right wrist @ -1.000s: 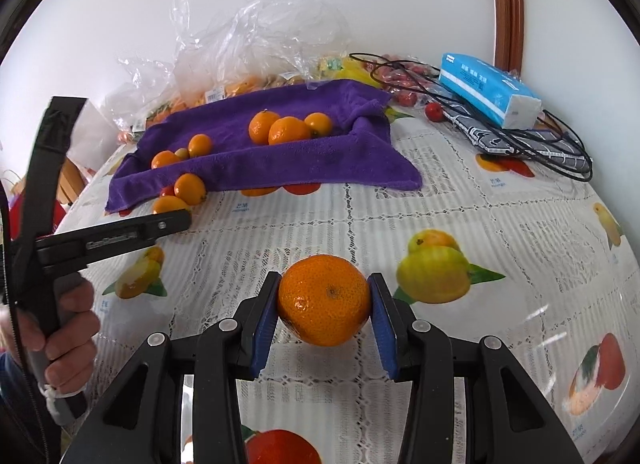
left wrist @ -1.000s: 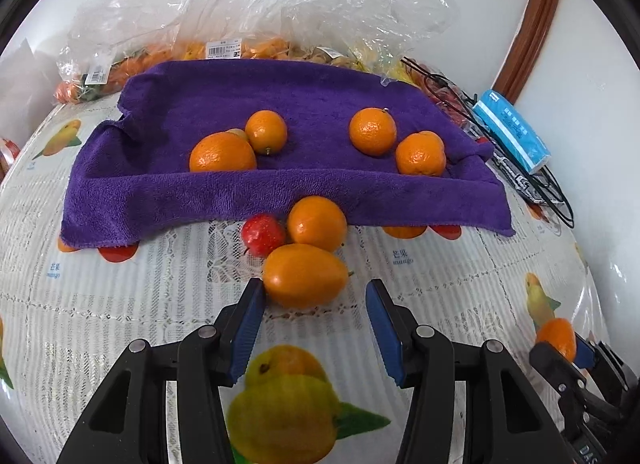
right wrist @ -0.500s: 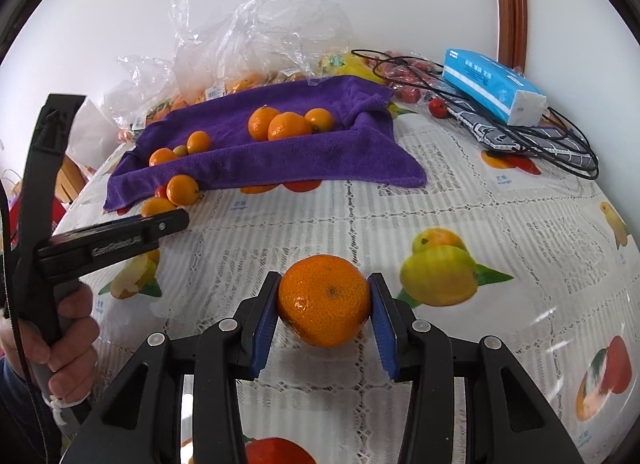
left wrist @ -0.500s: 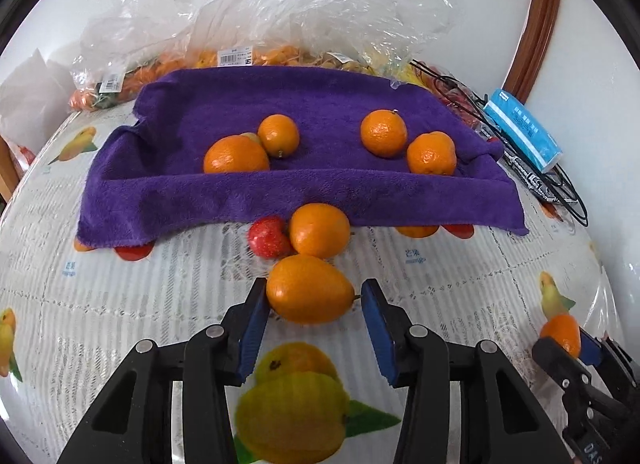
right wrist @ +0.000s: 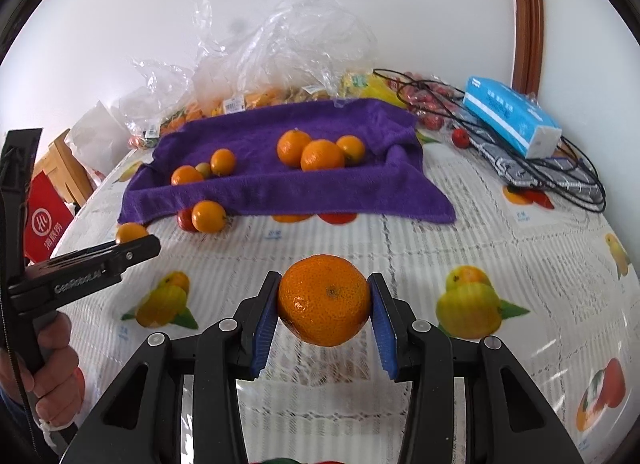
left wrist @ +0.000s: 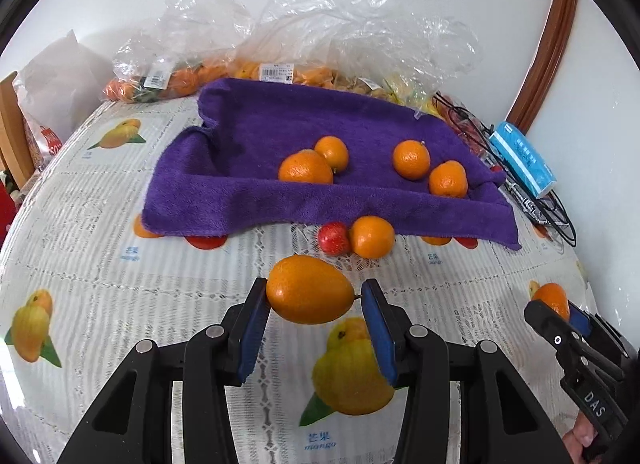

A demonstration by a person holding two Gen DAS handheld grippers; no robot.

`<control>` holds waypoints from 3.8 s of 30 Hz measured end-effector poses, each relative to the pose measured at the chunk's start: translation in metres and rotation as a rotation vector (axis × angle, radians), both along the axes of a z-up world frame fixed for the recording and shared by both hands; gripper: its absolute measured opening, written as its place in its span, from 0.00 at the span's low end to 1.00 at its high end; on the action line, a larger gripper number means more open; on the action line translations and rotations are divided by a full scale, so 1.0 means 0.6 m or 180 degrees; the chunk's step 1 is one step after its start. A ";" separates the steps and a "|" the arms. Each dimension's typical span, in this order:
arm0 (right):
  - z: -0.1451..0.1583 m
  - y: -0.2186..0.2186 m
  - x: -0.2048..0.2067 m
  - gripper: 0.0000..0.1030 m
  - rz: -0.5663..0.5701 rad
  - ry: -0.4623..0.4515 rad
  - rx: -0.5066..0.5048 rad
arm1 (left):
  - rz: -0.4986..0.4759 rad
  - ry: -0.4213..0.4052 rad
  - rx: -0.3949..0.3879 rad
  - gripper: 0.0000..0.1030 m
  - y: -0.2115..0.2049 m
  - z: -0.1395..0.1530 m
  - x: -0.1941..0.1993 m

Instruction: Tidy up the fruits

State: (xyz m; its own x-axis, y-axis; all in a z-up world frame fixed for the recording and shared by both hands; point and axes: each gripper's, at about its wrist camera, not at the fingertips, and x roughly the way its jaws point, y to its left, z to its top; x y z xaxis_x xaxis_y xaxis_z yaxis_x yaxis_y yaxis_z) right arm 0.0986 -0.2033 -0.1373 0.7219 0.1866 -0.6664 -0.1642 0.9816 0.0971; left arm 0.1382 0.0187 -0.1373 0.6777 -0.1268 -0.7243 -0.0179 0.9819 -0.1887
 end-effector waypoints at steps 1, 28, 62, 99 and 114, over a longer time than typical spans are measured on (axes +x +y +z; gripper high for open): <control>0.005 0.003 0.004 0.42 0.0002 -0.0010 -0.0001 | 0.0008 -0.0013 -0.0001 0.43 0.004 0.004 -0.001; 0.156 0.073 0.111 0.42 0.0115 -0.0383 0.0001 | 0.0211 -0.0327 -0.0011 0.43 0.066 0.139 0.070; 0.136 0.080 0.296 0.42 0.0272 -0.0174 0.0095 | 0.0218 -0.0295 0.0079 0.43 0.081 0.144 0.229; -0.004 0.061 0.391 0.43 0.0145 0.0237 -0.0073 | 0.0048 0.0329 0.0118 0.44 0.058 0.003 0.324; 0.095 0.060 0.272 0.51 0.0065 -0.0109 -0.0068 | 0.0188 0.0017 0.0198 0.51 0.071 0.113 0.213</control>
State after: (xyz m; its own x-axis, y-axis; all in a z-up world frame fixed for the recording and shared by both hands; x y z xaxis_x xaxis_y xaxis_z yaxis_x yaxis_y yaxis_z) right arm 0.2616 -0.1671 -0.0806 0.7406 0.1876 -0.6452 -0.1871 0.9798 0.0702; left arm 0.2660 0.0614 -0.0695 0.6789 -0.0412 -0.7331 -0.0771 0.9889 -0.1270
